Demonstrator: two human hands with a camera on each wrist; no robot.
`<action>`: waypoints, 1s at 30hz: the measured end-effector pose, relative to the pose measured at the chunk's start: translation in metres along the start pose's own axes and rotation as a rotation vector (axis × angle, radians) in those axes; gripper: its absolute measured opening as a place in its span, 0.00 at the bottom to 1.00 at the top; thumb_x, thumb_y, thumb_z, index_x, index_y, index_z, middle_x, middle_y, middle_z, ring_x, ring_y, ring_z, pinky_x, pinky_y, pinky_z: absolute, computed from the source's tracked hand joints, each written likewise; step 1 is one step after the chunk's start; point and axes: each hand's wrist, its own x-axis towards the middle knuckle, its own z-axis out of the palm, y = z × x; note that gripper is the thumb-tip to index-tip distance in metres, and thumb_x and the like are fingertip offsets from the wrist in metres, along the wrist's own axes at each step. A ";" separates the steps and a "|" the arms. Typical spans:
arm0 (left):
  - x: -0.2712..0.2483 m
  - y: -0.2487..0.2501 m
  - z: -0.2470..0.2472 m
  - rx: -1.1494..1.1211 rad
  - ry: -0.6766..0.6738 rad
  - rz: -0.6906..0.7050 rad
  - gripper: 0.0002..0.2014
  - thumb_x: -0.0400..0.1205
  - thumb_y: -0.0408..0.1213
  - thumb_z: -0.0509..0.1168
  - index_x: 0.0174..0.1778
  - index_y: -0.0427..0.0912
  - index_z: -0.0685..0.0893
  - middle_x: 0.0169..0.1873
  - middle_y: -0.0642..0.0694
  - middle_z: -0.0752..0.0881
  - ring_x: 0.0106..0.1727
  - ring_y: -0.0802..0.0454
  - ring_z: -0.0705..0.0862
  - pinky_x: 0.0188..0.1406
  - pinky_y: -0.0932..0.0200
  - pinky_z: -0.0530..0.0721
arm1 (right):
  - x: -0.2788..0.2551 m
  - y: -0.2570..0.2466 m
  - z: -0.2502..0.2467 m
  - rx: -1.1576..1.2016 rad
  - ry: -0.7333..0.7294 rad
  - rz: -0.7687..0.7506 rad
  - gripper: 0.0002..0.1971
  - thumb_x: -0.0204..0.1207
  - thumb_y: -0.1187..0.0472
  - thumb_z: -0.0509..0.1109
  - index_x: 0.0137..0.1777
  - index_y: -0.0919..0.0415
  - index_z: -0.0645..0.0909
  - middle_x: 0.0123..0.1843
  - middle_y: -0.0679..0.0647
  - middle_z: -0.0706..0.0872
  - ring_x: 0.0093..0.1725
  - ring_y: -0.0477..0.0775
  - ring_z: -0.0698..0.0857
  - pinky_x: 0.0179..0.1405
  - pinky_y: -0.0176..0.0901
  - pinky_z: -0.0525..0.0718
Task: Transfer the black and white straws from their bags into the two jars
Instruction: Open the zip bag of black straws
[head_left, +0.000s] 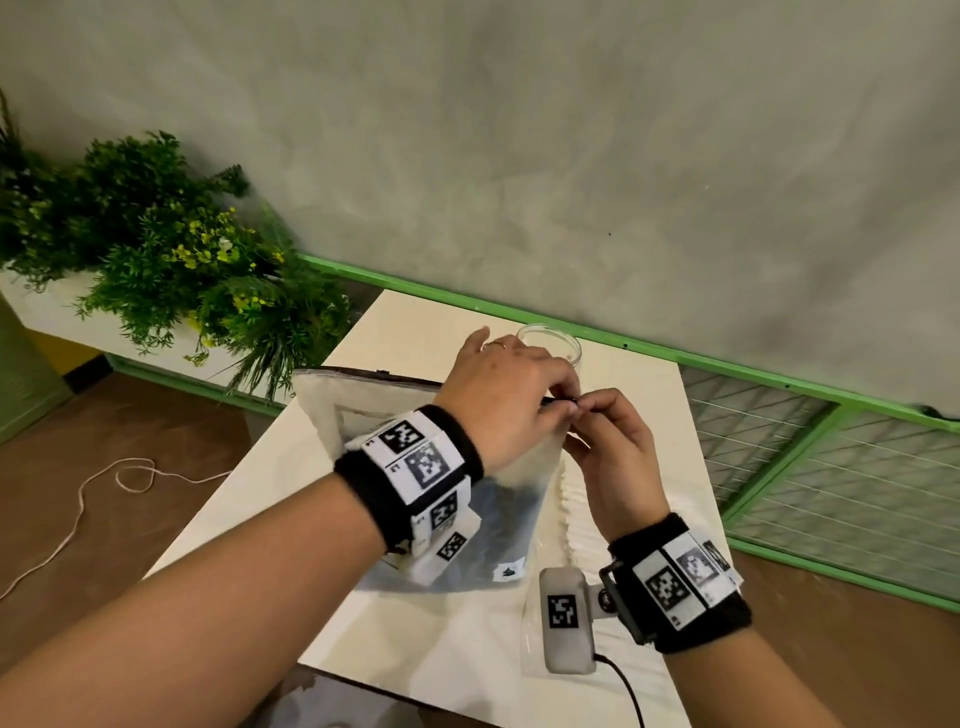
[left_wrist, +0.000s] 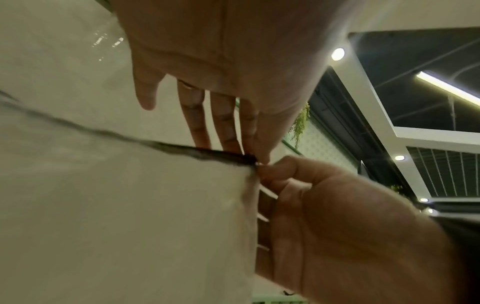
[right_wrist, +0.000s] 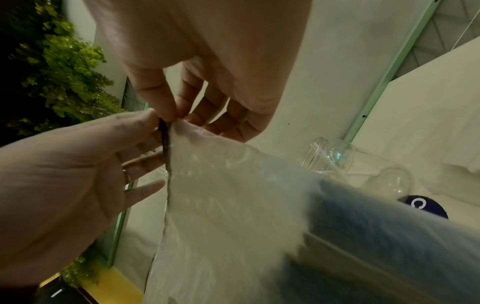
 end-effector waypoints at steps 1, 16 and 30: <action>0.002 0.001 0.002 0.000 0.004 -0.001 0.11 0.81 0.56 0.60 0.55 0.60 0.82 0.57 0.58 0.85 0.64 0.53 0.77 0.76 0.47 0.57 | 0.000 -0.001 0.000 -0.001 0.001 0.004 0.14 0.78 0.78 0.59 0.36 0.62 0.76 0.34 0.56 0.82 0.36 0.52 0.80 0.36 0.41 0.78; -0.051 -0.109 -0.021 0.115 0.109 -0.239 0.05 0.81 0.41 0.64 0.48 0.46 0.84 0.46 0.45 0.83 0.49 0.41 0.78 0.50 0.45 0.77 | 0.007 0.000 -0.004 -0.027 0.120 -0.075 0.16 0.79 0.77 0.56 0.38 0.57 0.75 0.30 0.43 0.78 0.32 0.43 0.75 0.35 0.34 0.78; -0.091 -0.156 -0.040 0.097 0.088 -0.434 0.06 0.83 0.37 0.62 0.53 0.42 0.82 0.50 0.41 0.78 0.54 0.38 0.75 0.55 0.45 0.72 | 0.012 0.000 0.001 0.001 0.072 -0.072 0.17 0.79 0.77 0.57 0.36 0.56 0.76 0.31 0.47 0.78 0.32 0.45 0.76 0.33 0.32 0.79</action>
